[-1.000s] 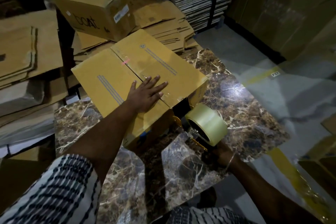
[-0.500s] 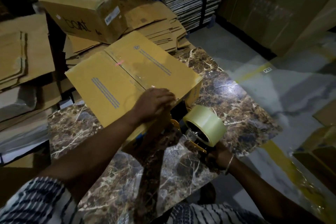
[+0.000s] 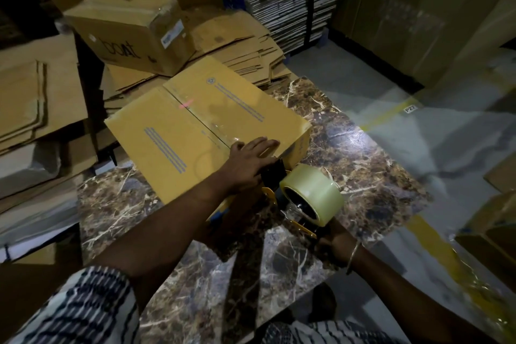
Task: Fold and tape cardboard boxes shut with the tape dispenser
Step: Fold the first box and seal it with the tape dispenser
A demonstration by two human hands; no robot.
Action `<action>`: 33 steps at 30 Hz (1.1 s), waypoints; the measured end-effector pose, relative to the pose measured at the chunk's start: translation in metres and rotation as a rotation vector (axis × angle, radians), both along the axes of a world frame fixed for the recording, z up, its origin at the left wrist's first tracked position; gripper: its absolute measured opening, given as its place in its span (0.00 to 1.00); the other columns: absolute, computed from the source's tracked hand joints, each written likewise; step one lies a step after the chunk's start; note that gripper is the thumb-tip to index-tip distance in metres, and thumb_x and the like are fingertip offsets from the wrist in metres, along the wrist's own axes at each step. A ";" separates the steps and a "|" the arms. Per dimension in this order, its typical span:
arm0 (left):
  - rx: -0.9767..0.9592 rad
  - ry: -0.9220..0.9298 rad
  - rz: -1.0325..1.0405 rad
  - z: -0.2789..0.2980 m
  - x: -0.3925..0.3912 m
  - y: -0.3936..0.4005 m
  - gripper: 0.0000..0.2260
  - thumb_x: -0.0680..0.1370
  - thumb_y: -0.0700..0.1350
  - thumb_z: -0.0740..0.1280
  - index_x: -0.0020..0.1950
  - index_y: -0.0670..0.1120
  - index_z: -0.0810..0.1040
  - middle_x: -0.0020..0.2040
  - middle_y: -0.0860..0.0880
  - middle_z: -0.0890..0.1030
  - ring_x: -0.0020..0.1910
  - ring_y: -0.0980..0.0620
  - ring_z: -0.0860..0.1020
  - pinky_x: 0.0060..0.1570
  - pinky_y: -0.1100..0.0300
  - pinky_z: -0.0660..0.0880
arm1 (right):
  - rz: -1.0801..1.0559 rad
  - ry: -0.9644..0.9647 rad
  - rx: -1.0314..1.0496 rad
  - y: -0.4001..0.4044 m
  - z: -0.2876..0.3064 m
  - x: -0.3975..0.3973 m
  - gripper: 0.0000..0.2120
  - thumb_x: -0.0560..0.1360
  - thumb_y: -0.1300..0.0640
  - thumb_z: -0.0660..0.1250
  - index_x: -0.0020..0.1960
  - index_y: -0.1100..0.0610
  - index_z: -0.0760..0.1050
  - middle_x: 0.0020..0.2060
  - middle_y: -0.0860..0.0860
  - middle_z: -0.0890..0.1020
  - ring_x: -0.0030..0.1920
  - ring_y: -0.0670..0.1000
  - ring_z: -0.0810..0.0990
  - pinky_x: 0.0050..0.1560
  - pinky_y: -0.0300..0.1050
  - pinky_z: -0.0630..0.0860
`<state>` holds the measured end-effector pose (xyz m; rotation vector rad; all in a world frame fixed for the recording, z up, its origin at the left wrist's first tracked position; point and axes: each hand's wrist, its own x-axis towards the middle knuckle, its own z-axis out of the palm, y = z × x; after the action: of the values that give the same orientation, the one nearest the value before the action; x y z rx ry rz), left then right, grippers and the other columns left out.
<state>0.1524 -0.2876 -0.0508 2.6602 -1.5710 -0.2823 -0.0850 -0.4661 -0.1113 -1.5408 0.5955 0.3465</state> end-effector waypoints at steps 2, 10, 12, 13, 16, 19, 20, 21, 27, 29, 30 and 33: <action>0.018 0.003 0.002 -0.001 0.000 -0.001 0.24 0.76 0.52 0.58 0.73 0.55 0.70 0.82 0.51 0.51 0.80 0.49 0.50 0.68 0.37 0.56 | -0.011 -0.050 -0.050 0.002 0.012 0.005 0.25 0.62 0.74 0.68 0.55 0.58 0.73 0.32 0.55 0.80 0.29 0.52 0.74 0.30 0.45 0.67; -0.003 0.013 0.031 -0.003 -0.004 -0.002 0.27 0.78 0.64 0.52 0.74 0.56 0.69 0.82 0.51 0.53 0.80 0.49 0.50 0.70 0.36 0.53 | -0.091 -0.003 0.081 0.006 0.003 0.010 0.13 0.70 0.61 0.67 0.54 0.52 0.74 0.28 0.57 0.76 0.22 0.51 0.71 0.22 0.38 0.64; -0.026 0.038 0.036 -0.004 -0.004 -0.002 0.22 0.81 0.60 0.56 0.73 0.55 0.71 0.81 0.51 0.54 0.80 0.49 0.50 0.70 0.37 0.51 | -0.101 0.004 0.089 0.006 0.000 0.011 0.11 0.71 0.60 0.67 0.53 0.51 0.75 0.27 0.56 0.77 0.21 0.50 0.72 0.23 0.38 0.64; -0.045 0.050 0.038 -0.004 -0.004 -0.003 0.20 0.82 0.58 0.58 0.72 0.55 0.71 0.81 0.51 0.54 0.80 0.49 0.50 0.71 0.37 0.50 | -0.104 0.014 0.078 0.005 -0.001 0.012 0.14 0.69 0.60 0.66 0.54 0.52 0.76 0.28 0.57 0.77 0.22 0.51 0.71 0.24 0.39 0.64; -0.056 0.081 0.051 -0.003 -0.004 -0.003 0.23 0.81 0.61 0.53 0.72 0.55 0.72 0.81 0.51 0.55 0.80 0.50 0.50 0.71 0.38 0.48 | -0.044 0.041 0.067 0.003 -0.002 0.012 0.25 0.70 0.69 0.65 0.50 0.38 0.77 0.32 0.63 0.74 0.27 0.53 0.69 0.27 0.41 0.64; -0.076 0.115 0.070 -0.001 -0.005 -0.003 0.31 0.77 0.65 0.46 0.76 0.55 0.68 0.81 0.51 0.54 0.80 0.51 0.50 0.71 0.40 0.46 | -0.015 0.107 0.054 0.002 0.000 0.014 0.26 0.68 0.69 0.64 0.43 0.35 0.78 0.32 0.63 0.73 0.31 0.54 0.69 0.28 0.41 0.64; -0.085 0.126 0.075 0.000 -0.006 -0.003 0.32 0.78 0.65 0.44 0.77 0.55 0.66 0.81 0.52 0.54 0.80 0.51 0.50 0.72 0.41 0.45 | 0.018 0.108 0.007 -0.001 -0.004 0.016 0.21 0.68 0.67 0.65 0.45 0.40 0.78 0.32 0.60 0.73 0.35 0.53 0.70 0.30 0.40 0.67; -0.091 0.131 0.077 0.000 -0.005 -0.003 0.32 0.78 0.65 0.43 0.78 0.55 0.65 0.81 0.52 0.54 0.80 0.51 0.49 0.72 0.41 0.45 | 0.103 0.107 -0.040 -0.004 -0.007 0.017 0.13 0.71 0.66 0.67 0.46 0.47 0.76 0.33 0.54 0.73 0.39 0.51 0.70 0.37 0.38 0.70; -0.110 0.135 0.058 -0.002 -0.004 -0.001 0.31 0.75 0.62 0.46 0.74 0.55 0.71 0.81 0.51 0.56 0.80 0.49 0.51 0.71 0.38 0.47 | 0.158 -0.068 -0.181 -0.009 -0.008 0.024 0.22 0.69 0.70 0.68 0.54 0.48 0.69 0.41 0.48 0.78 0.36 0.44 0.76 0.34 0.30 0.70; -0.107 0.137 0.057 -0.003 -0.003 -0.002 0.30 0.75 0.61 0.48 0.74 0.55 0.71 0.81 0.51 0.56 0.80 0.50 0.51 0.71 0.39 0.46 | 0.097 -0.063 -0.151 -0.008 -0.006 0.025 0.21 0.68 0.71 0.67 0.54 0.50 0.70 0.36 0.54 0.78 0.31 0.48 0.76 0.28 0.35 0.69; -0.104 0.133 0.058 -0.003 -0.003 -0.002 0.27 0.77 0.60 0.51 0.74 0.55 0.71 0.81 0.51 0.56 0.80 0.50 0.51 0.71 0.38 0.47 | 0.085 -0.034 -0.119 -0.007 -0.006 0.025 0.22 0.67 0.72 0.67 0.54 0.52 0.71 0.35 0.60 0.77 0.31 0.55 0.75 0.26 0.41 0.67; -0.118 0.110 0.054 -0.009 -0.001 -0.001 0.20 0.82 0.54 0.61 0.74 0.56 0.70 0.81 0.52 0.56 0.80 0.51 0.50 0.72 0.37 0.47 | 0.080 0.011 -0.067 -0.007 -0.001 0.026 0.22 0.59 0.67 0.66 0.52 0.54 0.71 0.34 0.64 0.73 0.33 0.59 0.70 0.27 0.42 0.63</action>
<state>0.1513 -0.2889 -0.0594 2.5467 -1.4348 -0.3178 -0.0593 -0.4733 -0.1124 -1.6306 0.5601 0.3997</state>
